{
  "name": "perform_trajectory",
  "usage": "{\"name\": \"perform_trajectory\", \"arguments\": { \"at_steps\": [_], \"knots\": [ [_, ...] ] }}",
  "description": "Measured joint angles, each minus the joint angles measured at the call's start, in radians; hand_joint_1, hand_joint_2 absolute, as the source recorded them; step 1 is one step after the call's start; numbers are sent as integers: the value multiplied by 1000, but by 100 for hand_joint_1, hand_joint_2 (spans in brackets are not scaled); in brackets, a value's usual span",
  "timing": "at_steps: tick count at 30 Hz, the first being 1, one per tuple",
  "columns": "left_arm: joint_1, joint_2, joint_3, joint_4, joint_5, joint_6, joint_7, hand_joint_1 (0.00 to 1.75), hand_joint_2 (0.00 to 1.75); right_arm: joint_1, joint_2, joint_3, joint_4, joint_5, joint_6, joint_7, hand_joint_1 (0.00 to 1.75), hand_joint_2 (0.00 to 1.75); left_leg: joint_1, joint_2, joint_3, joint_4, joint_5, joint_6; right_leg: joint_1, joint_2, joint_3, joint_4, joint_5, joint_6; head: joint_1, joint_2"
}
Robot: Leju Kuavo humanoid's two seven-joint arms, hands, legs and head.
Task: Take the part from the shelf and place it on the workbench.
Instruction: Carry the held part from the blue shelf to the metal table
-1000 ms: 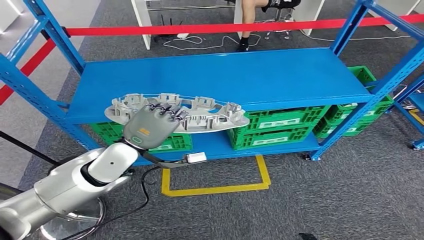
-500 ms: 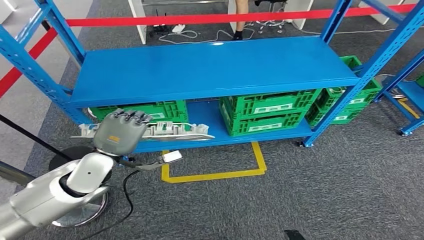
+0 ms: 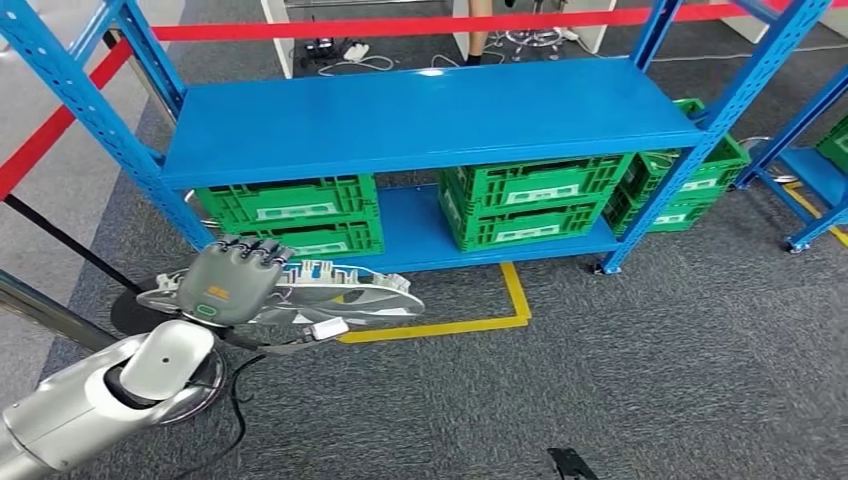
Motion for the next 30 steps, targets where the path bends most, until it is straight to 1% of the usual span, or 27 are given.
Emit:
{"name": "perform_trajectory", "arguments": {
  "at_steps": [1,2,3,4,6,7,8,9,10,11,12,13,14,16,17,18,19,21,22,23,24,25,26,27,28,29,30],
  "knots": [
    [0,1,1,0,0,1,0,175,175,0,2,0,0,0,0,0,0,0,2,-1,-2,-3,8,-6,-1,0,-9,0,11,-5,1,0],
    [1,2,2,-1,0,2,0,175,175,-1,4,0,0,-1,-1,0,0,0,3,-2,-8,0,-1,-13,-3,-1,-14,-3,23,-12,2,0],
    [1,3,2,-1,0,2,0,175,175,-2,5,0,0,-1,-1,0,0,0,3,-4,-18,18,-30,-20,-6,-2,-24,-6,38,-20,-1,0],
    [2,4,2,-1,0,2,-2,175,175,-2,7,-1,0,-2,0,0,0,0,5,-5,-31,58,-78,-27,-8,-3,-36,-8,54,-25,-3,0],
    [2,3,3,-1,1,3,-11,175,175,-3,9,-1,-1,-6,1,0,0,0,11,-6,-61,190,-181,-40,-8,-3,-69,-7,83,-29,-7,0],
    [2,2,4,-1,1,3,-22,175,175,-3,9,-1,-1,-9,1,0,0,0,14,-6,-70,251,-206,-45,-9,-3,-86,-6,96,-28,-7,0],
    [3,-1,7,0,1,4,-35,175,175,-5,10,-1,-2,-13,1,0,0,0,17,-6,-66,287,-207,-48,-9,-3,-103,-4,109,-26,-7,0],
    [3,-5,11,0,1,5,-52,175,175,-7,10,-2,-3,-17,2,0,0,0,20,-6,-47,287,-188,-51,-11,-3,-120,-2,121,-23,-7,0],
    [3,-12,17,1,1,6,-73,175,175,-11,10,-2,-4,-21,2,0,0,0,23,-6,-10,252,-162,-55,-13,-3,-136,0,132,-19,-7,0],
    [2,-19,26,2,1,7,-97,175,175,-17,10,-3,-7,-24,2,0,0,0,26,-6,41,191,-146,-58,-15,-3,-152,4,143,-13,-7,0],
    [2,-30,39,2,1,8,-128,175,175,-23,10,-5,-10,-27,1,1,0,0,27,-8,95,117,-145,-59,-16,-2,-166,9,152,-7,-7,0],
    [3,-41,54,2,0,10,-160,175,175,-30,10,-7,-13,-29,-2,1,0,0,27,-10,134,58,-152,-53,-17,-2,-176,12,162,0,-7,0],
    [5,-54,72,3,0,13,-191,175,175,-37,10,-10,-15,-31,-6,1,0,0,25,-12,154,20,-161,-46,-17,-1,-185,12,174,6,-8,0],
    [12,-79,109,9,0,19,-247,175,175,-47,10,-18,-16,-33,-17,0,0,0,20,-13,145,5,-153,-23,-19,2,-197,4,200,18,-9,0],
    [15,-92,127,14,2,22,-270,175,175,-49,10,-22,-16,-36,-25,0,0,0,20,-11,135,4,-143,-15,-21,3,-205,6,198,24,-10,0],
    [17,-105,144,21,5,24,-290,175,175,-51,10,-27,-16,-41,-35,2,0,0,20,-8,124,3,-131,-5,-23,4,-217,21,176,29,-8,0],
    [17,-117,160,29,10,25,-307,175,175,-53,11,-34,-17,-47,-44,6,0,0,22,-6,112,2,-119,3,-24,5,-232,59,137,33,-6,0],
    [13,-139,187,52,25,29,-333,175,175,-63,12,-51,-19,-65,-60,21,0,0,20,-4,86,3,-97,11,-24,4,-266,190,36,39,-1,0],
    [10,-151,197,67,36,30,-344,175,175,-70,13,-61,-19,-75,-67,27,0,0,19,-4,72,3,-85,12,-24,4,-277,256,5,40,-1,0],
    [6,-162,204,84,48,31,-353,175,175,-77,14,-71,-20,-85,-75,31,0,0,18,-4,58,4,-74,12,-24,4,-275,298,-3,41,-1,0],
    [1,-174,209,103,62,31,-361,175,175,-83,15,-82,-20,-96,-84,32,0,0,17,-3,44,4,-64,11,-24,4,-258,305,9,40,-1,0],
    [-5,-184,213,122,76,31,-367,175,175,-90,17,-93,-20,-106,-93,32,0,0,17,-4,32,5,-54,9,-24,4,-222,271,33,39,-1,0],
    [-13,-193,217,141,90,31,-372,175,175,-97,18,-104,-20,-115,-101,33,0,0,18,-4,21,6,-45,5,-24,3,-175,208,51,38,-1,0],
    [-23,-202,223,160,104,31,-377,175,175,-104,21,-115,-20,-124,-109,33,0,0,17,-4,10,6,-36,0,-23,4,-122,134,55,37,-1,0],
    [-34,-211,228,179,119,31,-383,175,175,-111,25,-126,-21,-131,-114,33,0,0,17,-4,2,6,-26,-5,-21,5,-83,73,53,33,-2,0],
    [-45,-219,233,198,134,31,-389,175,175,-117,29,-135,-22,-136,-119,33,0,0,17,-3,-4,5,-16,-10,-19,7,-63,35,46,30,-2,0],
    [-55,-227,237,217,148,32,-395,175,175,-121,32,-144,-22,-140,-122,33,0,0,17,-3,-8,2,-6,-16,-16,9,-57,20,42,26,-2,0]
  ]
}}
